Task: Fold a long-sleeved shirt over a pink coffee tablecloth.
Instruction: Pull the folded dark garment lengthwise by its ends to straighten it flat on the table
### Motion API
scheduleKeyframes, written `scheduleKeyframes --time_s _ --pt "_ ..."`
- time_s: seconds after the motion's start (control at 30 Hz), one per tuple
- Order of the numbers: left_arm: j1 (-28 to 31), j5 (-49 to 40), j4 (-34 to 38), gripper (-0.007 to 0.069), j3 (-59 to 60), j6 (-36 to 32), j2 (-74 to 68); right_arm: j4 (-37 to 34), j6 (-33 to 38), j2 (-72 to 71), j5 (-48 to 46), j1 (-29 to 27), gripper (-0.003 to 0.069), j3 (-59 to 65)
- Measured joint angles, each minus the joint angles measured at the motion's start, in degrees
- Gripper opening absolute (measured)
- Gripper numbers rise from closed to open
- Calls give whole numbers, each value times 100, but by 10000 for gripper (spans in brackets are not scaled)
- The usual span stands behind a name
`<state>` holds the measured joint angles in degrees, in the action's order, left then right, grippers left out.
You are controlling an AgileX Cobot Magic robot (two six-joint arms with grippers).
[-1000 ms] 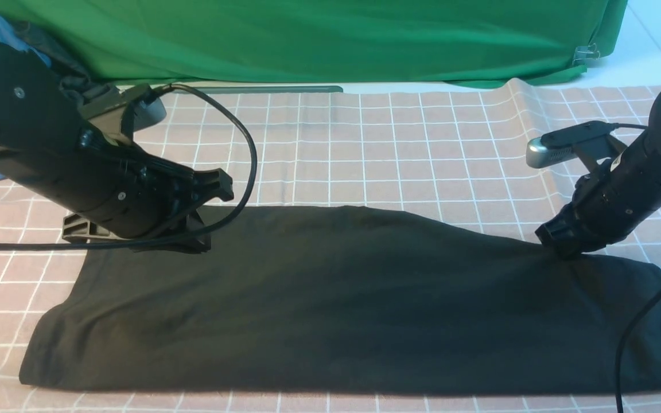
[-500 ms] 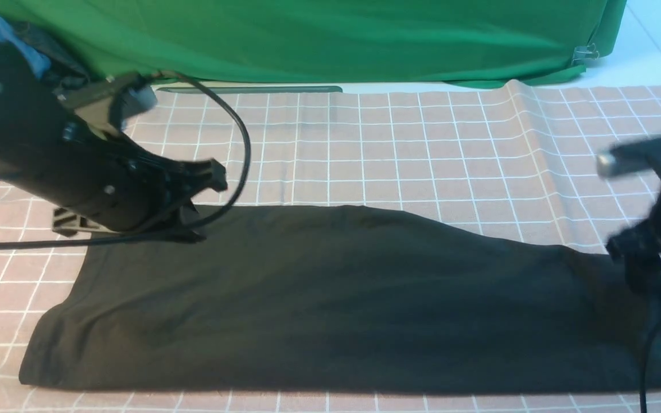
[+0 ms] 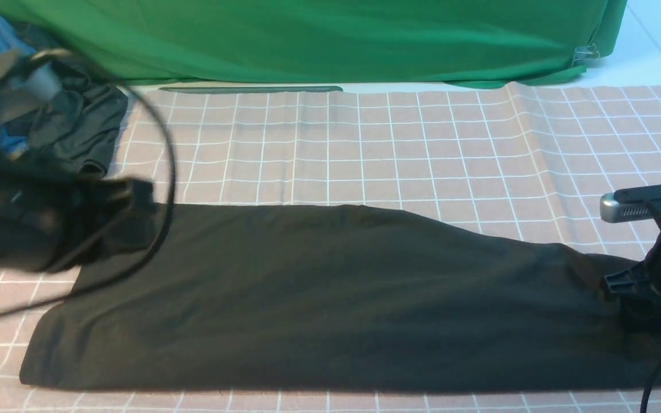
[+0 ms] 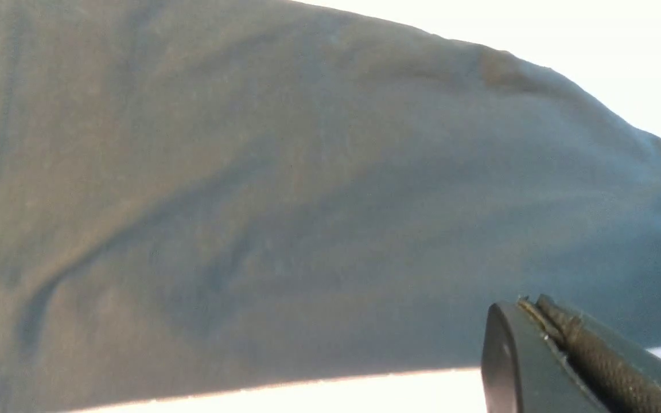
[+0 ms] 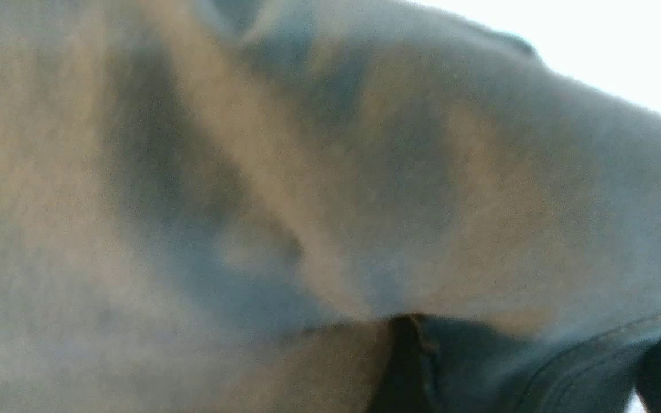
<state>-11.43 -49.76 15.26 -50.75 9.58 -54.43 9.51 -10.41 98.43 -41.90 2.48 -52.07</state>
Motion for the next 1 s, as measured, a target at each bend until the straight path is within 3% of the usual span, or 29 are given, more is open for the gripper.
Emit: scheduleKeyframes --time_s 0.33,0.57,0.77,0.83,0.9,1.0 --pt "0 -198 -57 13 441 173 1243 302 -117 9 95 0 542 -6" --pt "0 -507 -136 13 441 315 1361 105 -69 101 104 -217 542 -47" --pt "0 -571 -136 13 441 342 1361 -609 932 232 42 -459 518 -121" --pt "0 -573 -136 13 441 361 1361 -794 1210 254 34 -502 490 -134" --pt "0 -573 -136 13 441 373 1361 -909 1414 261 40 -505 408 -140" --pt "0 -578 -136 13 441 390 1361 -983 1640 261 28 -505 201 -140"
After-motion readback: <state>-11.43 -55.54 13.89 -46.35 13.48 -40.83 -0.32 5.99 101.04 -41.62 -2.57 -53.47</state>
